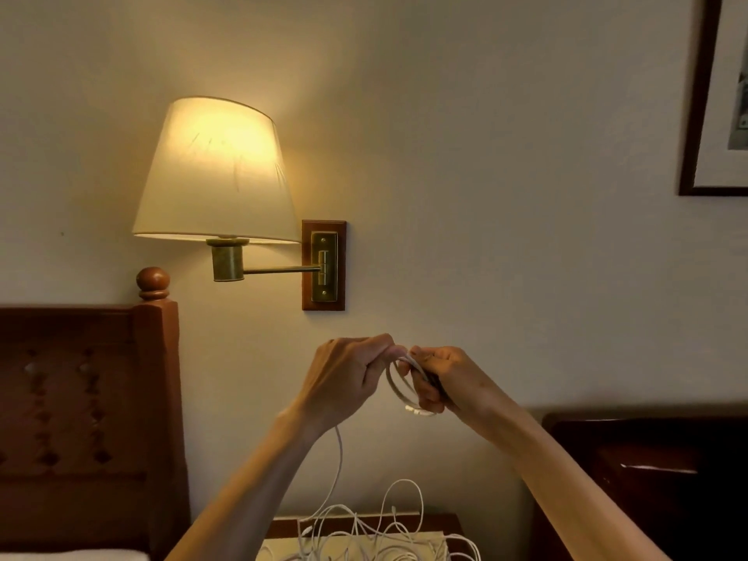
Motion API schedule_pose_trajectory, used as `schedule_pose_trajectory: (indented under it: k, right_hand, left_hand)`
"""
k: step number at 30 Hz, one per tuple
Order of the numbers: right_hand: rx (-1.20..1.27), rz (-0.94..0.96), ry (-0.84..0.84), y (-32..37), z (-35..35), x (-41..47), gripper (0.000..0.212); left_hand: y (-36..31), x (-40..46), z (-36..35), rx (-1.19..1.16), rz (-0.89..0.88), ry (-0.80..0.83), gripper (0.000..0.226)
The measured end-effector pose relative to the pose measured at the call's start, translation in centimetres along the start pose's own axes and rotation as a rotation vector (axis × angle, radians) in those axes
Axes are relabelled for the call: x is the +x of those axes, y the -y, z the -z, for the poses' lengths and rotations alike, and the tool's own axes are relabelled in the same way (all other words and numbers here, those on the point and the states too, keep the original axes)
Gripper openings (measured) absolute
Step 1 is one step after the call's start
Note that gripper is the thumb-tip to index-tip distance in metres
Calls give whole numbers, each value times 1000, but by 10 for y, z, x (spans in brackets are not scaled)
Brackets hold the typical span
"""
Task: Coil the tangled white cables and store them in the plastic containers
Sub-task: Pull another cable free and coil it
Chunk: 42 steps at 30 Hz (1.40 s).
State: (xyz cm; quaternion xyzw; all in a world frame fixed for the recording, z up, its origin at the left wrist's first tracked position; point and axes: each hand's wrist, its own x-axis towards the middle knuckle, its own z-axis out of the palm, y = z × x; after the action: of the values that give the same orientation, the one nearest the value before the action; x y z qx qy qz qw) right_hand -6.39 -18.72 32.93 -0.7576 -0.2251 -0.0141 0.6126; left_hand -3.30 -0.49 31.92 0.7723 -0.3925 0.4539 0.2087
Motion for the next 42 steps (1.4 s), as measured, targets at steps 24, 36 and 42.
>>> schedule_pose_trajectory:
  k: [24,36,42]
  right_hand:
    - [-138,200,-204,-7,4,25,31]
    - [-162,11,-16,-8,-8,7,43]
    - [477,-164,181,8,7,0,37]
  left_hand:
    - [-21,-21,-7,-415,178,421,39]
    - [8,-10,-3,-207,103,-2,26]
    - [16,-16,-13,-318,210,-110,35]
